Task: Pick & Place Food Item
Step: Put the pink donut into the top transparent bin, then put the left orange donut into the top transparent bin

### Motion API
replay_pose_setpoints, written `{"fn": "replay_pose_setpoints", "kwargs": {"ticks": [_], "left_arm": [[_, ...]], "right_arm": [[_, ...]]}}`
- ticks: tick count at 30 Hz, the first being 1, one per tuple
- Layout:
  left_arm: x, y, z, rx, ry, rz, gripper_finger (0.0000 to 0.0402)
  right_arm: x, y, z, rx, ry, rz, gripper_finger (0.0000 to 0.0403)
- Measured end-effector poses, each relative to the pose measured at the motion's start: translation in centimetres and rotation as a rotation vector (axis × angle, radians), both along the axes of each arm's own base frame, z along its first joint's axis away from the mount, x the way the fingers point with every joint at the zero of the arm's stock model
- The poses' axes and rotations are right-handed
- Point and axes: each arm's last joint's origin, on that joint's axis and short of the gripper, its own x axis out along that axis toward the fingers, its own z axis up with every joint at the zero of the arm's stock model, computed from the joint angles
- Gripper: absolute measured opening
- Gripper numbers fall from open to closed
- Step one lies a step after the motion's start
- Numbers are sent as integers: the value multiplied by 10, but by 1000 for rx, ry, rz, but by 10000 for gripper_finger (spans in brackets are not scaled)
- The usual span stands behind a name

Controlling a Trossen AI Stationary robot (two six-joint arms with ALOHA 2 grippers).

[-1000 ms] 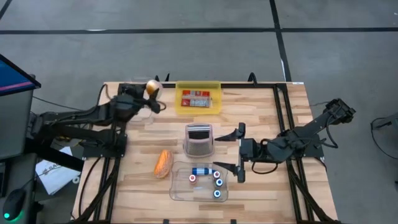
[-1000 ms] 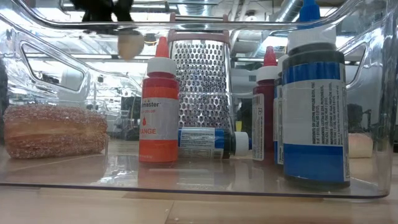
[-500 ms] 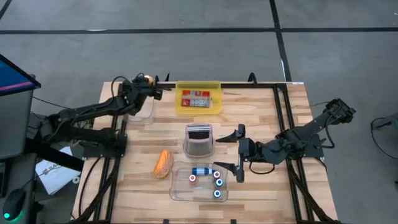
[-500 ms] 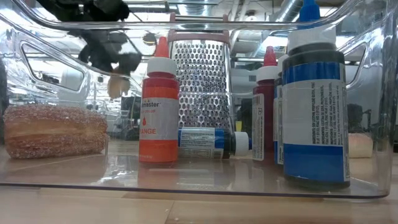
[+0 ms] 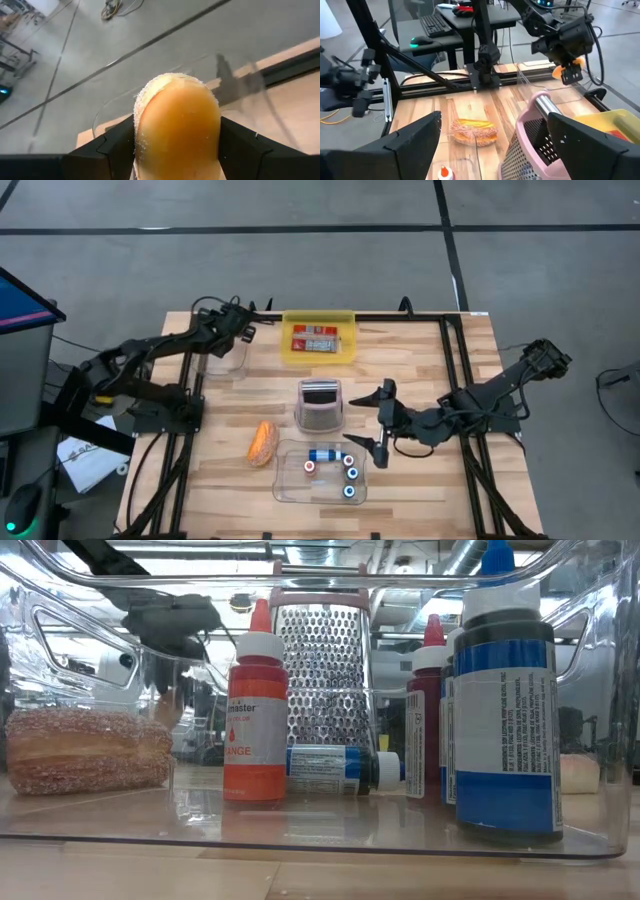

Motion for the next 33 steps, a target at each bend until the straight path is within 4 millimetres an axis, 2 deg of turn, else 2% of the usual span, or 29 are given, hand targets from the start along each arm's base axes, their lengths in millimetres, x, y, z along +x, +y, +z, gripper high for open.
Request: {"fn": "replay_pose_setpoints", "kwargs": {"ticks": [11, 16, 25, 33], "left_arm": [[0, 12, -25, -119, 255, -67, 228], [1, 12, -26, -129, 278, -82, 255], [-5, 3, -5, -77, 227, -87, 318], [-18, -14, 31, 10, 80, -110, 337]], "right_arm": [[2, -3, 0, 1, -1, -11, 354], [2, -3, 0, 8, -3, -14, 354], [2, -3, 0, 9, -2, -12, 354], [2, -3, 0, 16, -3, -15, 354]]}}
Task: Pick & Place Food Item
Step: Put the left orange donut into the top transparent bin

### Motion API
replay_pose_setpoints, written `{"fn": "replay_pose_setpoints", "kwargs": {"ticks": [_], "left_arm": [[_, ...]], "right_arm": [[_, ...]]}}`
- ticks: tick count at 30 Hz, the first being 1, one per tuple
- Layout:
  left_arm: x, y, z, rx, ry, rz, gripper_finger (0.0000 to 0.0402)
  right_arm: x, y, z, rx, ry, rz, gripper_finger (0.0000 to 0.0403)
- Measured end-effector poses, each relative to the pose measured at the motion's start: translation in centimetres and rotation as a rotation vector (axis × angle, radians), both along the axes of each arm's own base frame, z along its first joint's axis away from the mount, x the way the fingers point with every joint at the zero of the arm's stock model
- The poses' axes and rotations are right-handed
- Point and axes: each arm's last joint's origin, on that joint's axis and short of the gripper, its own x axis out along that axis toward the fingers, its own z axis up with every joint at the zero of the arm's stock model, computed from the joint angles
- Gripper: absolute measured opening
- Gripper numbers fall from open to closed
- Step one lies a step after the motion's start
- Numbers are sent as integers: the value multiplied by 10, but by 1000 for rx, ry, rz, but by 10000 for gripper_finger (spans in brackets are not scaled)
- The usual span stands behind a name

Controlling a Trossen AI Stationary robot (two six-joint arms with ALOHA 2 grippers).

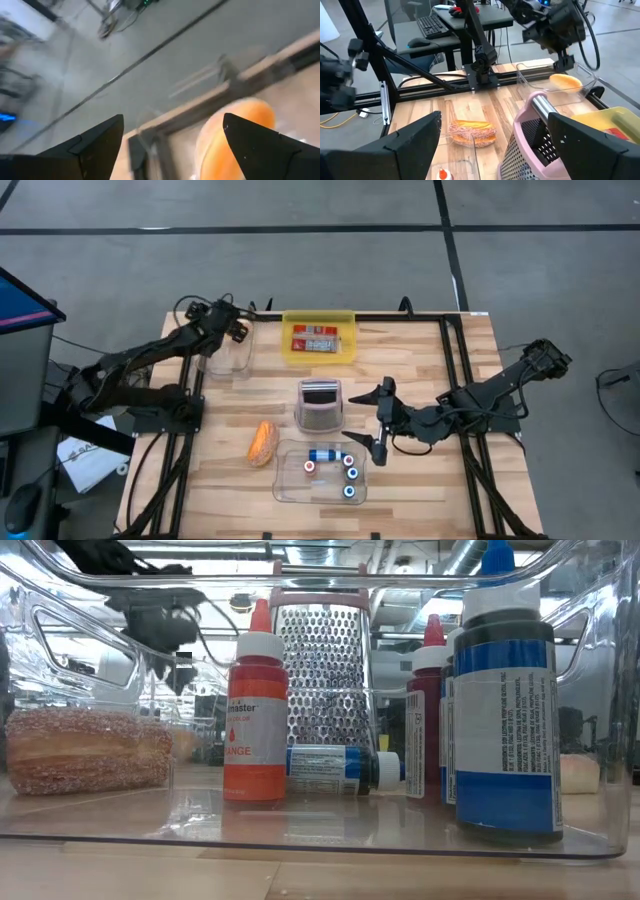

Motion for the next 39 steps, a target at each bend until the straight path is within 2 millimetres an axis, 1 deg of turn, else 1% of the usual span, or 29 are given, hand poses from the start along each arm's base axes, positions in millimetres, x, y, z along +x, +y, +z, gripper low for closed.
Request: {"fn": "replay_pose_setpoints", "kwargs": {"ticks": [4, 7, 9, 13, 16, 18, 21, 26, 30, 34, 36, 39], "left_arm": [[-5, -19, 19, -32, -209, -119, 335], [-9, -39, 28, -153, -361, -297, 331], [-11, -53, 32, -234, -431, -415, 327], [-14, -79, 36, -389, -515, -591, 319], [-11, -98, 35, -522, -538, -724, 315], [-7, -111, 32, -612, -525, -798, 315], [-1, -128, 30, -679, -502, -890, 321], [6, -158, 27, -734, -378, -1103, 342], [13, -184, 19, -764, -264, -1203, 354], [22, -216, 1, -793, -116, -1237, 359], [26, -232, -11, -802, -34, -1232, 360], [33, -250, -28, -788, 18, -1172, 361]], "right_arm": [[0, 0, 0, 9, -2, -3, 354], [0, 0, 0, 16, -3, -6, 354], [0, 0, 0, 16, -2, -6, 354], [0, 0, 0, 18, -6, -6, 354], [0, 0, 1, 27, -17, -7, 354], [0, 0, 1, 40, -19, -10, 354], [0, 1, 1, 48, -21, -10, 354], [0, 2, 1, 55, -16, -7, 354], [-1, 3, 1, 54, -14, -1, 354], [-1, 3, 0, 53, -13, 0, 354], [-1, 3, 0, 53, -11, 0, 354], [-1, 3, 1, 56, -13, -1, 354]]}}
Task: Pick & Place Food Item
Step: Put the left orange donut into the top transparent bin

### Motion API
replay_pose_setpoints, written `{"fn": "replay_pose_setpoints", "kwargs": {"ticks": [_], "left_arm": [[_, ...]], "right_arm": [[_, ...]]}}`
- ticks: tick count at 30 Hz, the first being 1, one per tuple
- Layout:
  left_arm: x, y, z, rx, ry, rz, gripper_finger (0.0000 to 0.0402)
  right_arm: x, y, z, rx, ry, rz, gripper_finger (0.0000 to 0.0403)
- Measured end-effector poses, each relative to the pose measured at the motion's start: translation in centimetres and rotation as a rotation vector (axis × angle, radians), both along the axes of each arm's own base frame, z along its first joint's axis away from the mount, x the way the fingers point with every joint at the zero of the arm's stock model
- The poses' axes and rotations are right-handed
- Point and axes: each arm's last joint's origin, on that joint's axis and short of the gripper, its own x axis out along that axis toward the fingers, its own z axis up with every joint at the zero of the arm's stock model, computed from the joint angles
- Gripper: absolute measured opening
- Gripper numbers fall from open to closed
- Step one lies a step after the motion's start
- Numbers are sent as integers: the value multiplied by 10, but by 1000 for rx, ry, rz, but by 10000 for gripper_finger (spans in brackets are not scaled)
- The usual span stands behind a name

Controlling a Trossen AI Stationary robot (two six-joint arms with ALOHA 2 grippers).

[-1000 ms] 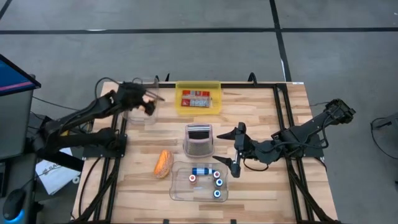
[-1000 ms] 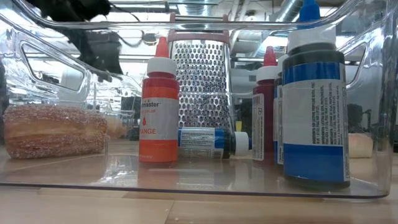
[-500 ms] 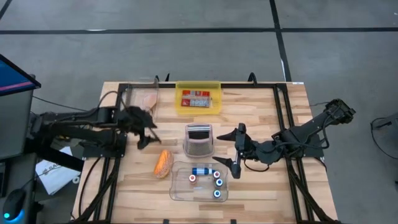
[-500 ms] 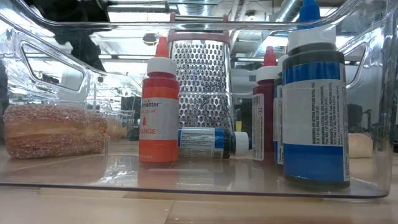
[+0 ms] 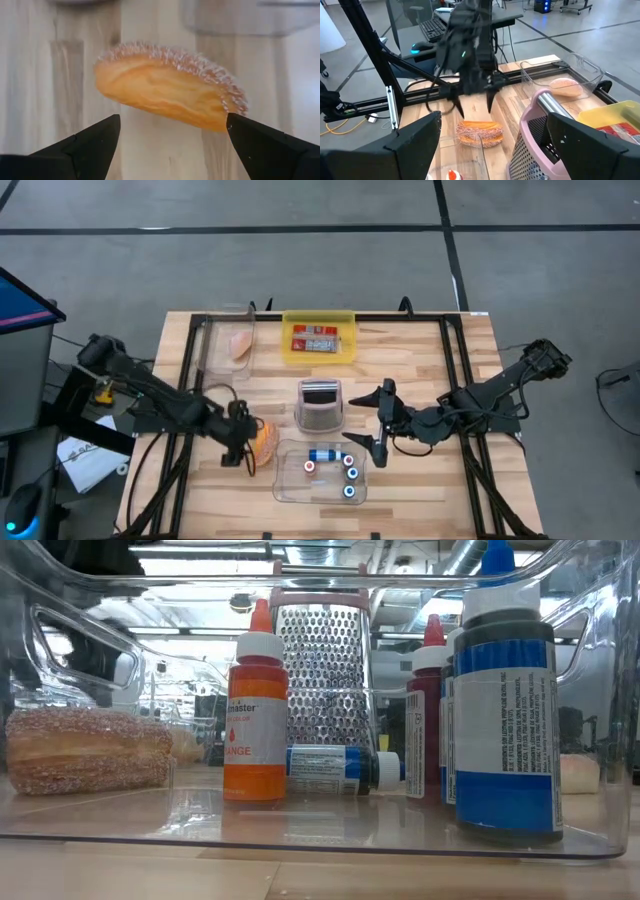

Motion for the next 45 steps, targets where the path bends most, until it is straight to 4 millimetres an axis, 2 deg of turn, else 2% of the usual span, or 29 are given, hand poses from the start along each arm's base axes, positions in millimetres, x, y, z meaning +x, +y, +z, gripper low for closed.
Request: {"fn": "replay_pose_setpoints", "kwargs": {"ticks": [5, 9, 13, 19, 23, 30, 33, 38, 41, 45], "left_arm": [[11, -9, -18, 5, 70, 169, 361], [13, -9, -25, -6, 109, 215, 360], [11, -8, -26, 12, 132, 221, 360], [-4, 4, -26, 114, 255, 267, 360], [-9, 9, -20, 121, 259, 283, 360], [-28, 20, 7, 79, 142, 327, 360], [-37, 25, 21, -8, 53, 388, 360], [-42, 27, 41, -272, -130, 556, 368], [-43, 29, 45, -354, -150, 636, 377], [-40, 35, 40, -374, -88, 737, 388]], "right_arm": [[0, 0, 1, 4, -6, -2, 354], [1, -1, 1, 6, -9, -4, 354], [1, -1, 1, 3, -7, -6, 354], [0, 0, 0, 1, -3, -4, 354], [0, 0, 0, 0, -2, -4, 354], [0, 0, 0, 4, -3, -5, 354], [0, 0, 0, 5, -3, -5, 354], [0, 0, 0, 8, -4, -6, 354], [0, 0, 0, 14, -5, -8, 354], [0, 0, 0, 15, -5, -8, 354]]}}
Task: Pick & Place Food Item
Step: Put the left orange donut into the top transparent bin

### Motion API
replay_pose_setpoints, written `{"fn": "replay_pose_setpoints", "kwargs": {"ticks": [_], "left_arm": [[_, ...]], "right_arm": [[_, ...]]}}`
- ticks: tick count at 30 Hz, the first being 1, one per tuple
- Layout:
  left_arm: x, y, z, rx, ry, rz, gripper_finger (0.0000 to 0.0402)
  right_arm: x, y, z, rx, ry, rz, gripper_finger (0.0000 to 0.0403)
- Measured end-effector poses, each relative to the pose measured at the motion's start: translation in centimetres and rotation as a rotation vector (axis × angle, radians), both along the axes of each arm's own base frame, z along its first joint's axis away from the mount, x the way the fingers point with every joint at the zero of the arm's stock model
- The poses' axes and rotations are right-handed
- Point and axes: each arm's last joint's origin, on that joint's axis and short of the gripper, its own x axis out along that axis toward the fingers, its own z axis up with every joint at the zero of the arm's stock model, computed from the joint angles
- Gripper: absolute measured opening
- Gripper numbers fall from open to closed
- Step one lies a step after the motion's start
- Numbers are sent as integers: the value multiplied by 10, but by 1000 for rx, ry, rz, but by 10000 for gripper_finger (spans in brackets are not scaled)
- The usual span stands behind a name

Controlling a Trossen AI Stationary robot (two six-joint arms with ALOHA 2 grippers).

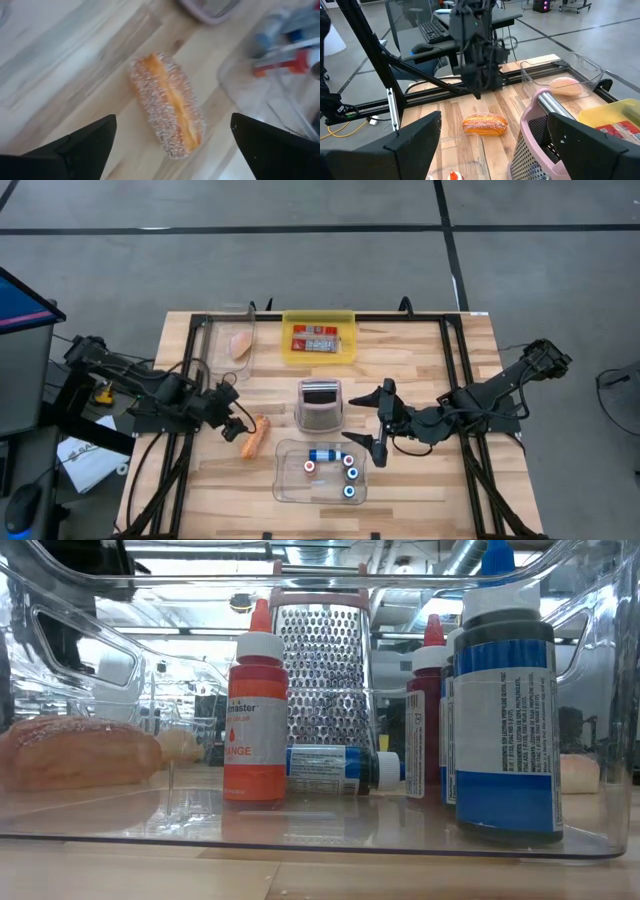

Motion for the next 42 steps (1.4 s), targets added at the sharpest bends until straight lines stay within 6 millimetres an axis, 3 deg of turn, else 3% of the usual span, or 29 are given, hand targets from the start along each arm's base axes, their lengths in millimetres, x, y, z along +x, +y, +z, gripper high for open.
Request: {"fn": "replay_pose_setpoints", "kwargs": {"ticks": [10, 16, 42], "left_arm": [[34, 9, -33, -169, 265, 85, 400], [56, 2, -48, -279, 276, 54, 400], [78, -4, -87, -289, 411, 97, 395]], "right_arm": [[0, 1, 0, 7, 4, 22, 354], [0, 1, -1, -7, 10, 28, 354], [-7, 10, -4, -24, 44, 64, 354]]}}
